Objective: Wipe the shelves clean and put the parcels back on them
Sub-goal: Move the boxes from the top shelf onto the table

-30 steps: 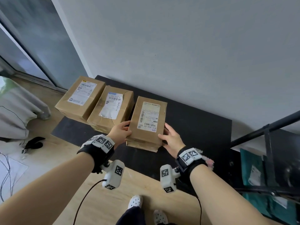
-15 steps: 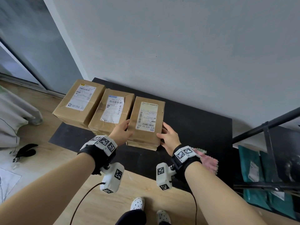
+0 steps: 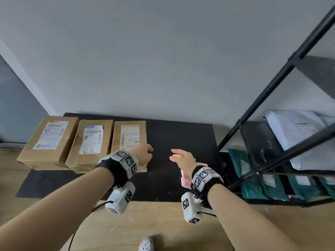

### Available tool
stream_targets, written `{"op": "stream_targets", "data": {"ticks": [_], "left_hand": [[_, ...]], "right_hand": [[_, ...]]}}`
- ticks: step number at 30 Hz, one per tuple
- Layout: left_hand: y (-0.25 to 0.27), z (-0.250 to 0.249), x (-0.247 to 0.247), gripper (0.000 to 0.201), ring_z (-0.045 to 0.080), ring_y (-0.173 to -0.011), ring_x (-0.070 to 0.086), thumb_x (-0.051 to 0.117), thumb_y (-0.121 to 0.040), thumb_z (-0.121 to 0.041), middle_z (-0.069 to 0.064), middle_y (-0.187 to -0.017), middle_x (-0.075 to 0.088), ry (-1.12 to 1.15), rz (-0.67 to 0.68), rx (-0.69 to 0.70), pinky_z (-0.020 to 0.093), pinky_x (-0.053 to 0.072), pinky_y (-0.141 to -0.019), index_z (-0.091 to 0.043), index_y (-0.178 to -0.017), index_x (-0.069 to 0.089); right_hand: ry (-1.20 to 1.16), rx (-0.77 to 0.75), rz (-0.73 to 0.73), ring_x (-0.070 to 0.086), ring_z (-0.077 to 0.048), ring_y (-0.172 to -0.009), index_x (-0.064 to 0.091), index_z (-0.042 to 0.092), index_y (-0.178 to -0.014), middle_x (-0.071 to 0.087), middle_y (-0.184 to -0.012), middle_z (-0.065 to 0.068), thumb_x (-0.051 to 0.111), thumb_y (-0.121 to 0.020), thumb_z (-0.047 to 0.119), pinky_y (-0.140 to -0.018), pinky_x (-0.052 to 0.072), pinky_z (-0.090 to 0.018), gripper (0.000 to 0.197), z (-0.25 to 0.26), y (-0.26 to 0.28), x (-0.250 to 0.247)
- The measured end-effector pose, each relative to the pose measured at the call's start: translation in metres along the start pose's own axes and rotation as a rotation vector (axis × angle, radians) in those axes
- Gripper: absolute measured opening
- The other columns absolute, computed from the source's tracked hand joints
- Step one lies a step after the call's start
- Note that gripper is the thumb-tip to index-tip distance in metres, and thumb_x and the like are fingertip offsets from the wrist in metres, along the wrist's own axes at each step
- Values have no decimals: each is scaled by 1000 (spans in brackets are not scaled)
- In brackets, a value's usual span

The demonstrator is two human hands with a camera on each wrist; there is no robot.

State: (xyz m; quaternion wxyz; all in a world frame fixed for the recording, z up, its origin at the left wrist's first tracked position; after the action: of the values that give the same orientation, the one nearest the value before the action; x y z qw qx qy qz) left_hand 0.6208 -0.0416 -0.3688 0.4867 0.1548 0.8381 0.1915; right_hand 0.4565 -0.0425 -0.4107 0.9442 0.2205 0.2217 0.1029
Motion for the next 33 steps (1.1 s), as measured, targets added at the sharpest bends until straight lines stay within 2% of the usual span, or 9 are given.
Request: {"op": "stream_targets", "data": {"ticks": [3,7,10,19,22,25,27,30,33], "left_hand": [[1,-60,35,35,24,-120,54,41,-96,-14,8,-130,57,-197,101,94,30,43,-102,-8,-126,59],[12,-142,84,35,27,-117,56,39,-96,-9,10,-127,59,-376,170,193,33,45,-99,-2,-122,60],[26,-204,119,32,26,-112,59,42,-93,-13,8,-122,63,-445,151,250,32,47,-96,-7,-116,64],[119,-430,225,33,24,-118,55,45,-96,-20,9,-129,57,-568,77,512,28,43,-91,-10,-125,57],[145,-505,248,19,24,-100,57,45,-95,-17,10,-121,60,-647,83,591,26,38,-76,-13,-104,61],[158,-579,255,26,24,-77,56,43,-92,-12,11,-96,62,-665,56,642,27,39,-64,-12,-67,48],[167,-626,259,20,27,-91,60,43,-93,-13,12,-106,62,-686,32,680,28,42,-69,-12,-77,54],[168,-693,271,26,27,-110,58,42,-96,-15,11,-121,60,-740,0,729,30,46,-87,-6,-113,60],[168,-758,280,22,26,-111,57,43,-96,-13,9,-123,60,-788,-10,770,29,44,-85,-7,-102,64]], "right_hand": [[80,-7,-48,55,-21,-120,59,13,-127,61,-127,-5,60,-91,21,-97,40,-23,36,-19,26,-45],[180,17,-137,58,-22,-116,62,16,-122,64,-124,-6,60,-90,23,-100,44,-30,33,-59,68,-108],[214,35,-197,55,-21,-120,60,14,-125,61,-129,-6,60,-90,23,-104,40,-29,36,-93,108,-162],[280,67,-361,54,-24,-122,59,5,-126,59,-132,-10,55,-94,21,-101,41,-29,36,-191,244,-346],[317,79,-446,56,-35,-115,60,-8,-118,60,-125,-22,51,-95,17,-98,45,-38,35,-208,285,-414],[376,87,-516,54,-32,-119,59,-3,-123,58,-130,-18,49,-96,18,-102,43,-39,36,-220,320,-480],[435,95,-550,53,-30,-122,58,2,-127,56,-133,-15,48,-97,20,-103,42,-35,36,-226,337,-523],[492,100,-619,56,-38,-113,59,-7,-119,60,-123,-24,46,-97,19,-98,45,-42,36,-230,357,-590],[505,102,-669,58,-33,-110,64,-4,-112,64,-118,-18,47,-96,19,-97,45,-40,33,-236,365,-657]]}}
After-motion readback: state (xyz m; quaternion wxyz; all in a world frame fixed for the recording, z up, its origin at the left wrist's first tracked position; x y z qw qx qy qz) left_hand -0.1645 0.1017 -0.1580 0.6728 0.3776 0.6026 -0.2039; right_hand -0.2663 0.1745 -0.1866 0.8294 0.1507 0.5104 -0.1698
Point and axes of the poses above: each hand's wrist, its own y-axis away from the middle knuckle, its own x-axis out of the palm, z = x × y, the point moved 10 cm from there along -y, towards the middle knuckle
